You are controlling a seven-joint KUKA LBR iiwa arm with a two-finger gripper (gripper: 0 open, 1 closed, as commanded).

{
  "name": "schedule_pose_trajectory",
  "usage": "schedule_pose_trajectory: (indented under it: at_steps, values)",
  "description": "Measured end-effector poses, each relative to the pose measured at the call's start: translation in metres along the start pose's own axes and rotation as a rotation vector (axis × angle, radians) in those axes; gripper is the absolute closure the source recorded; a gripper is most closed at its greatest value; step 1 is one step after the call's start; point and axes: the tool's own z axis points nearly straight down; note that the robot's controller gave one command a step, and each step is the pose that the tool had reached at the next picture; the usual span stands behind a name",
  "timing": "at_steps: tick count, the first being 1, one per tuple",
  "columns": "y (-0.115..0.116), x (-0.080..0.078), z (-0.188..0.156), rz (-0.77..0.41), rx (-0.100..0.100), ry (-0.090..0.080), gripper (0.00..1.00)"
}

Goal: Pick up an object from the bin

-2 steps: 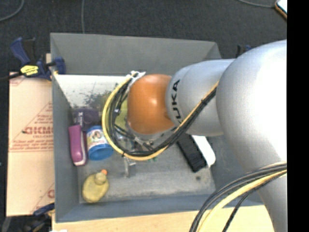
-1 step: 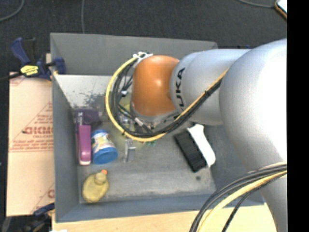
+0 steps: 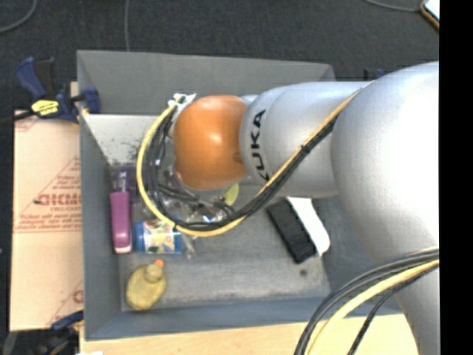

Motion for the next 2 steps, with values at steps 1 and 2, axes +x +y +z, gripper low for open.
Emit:
schedule_pose_trajectory:
  at_steps: [1,2]
  values:
    - [0.015,0.018,0.026,0.481,0.002,-0.003,0.00]
    - [-0.008,0.009,0.028,0.051,0.001,-0.012,1.00]
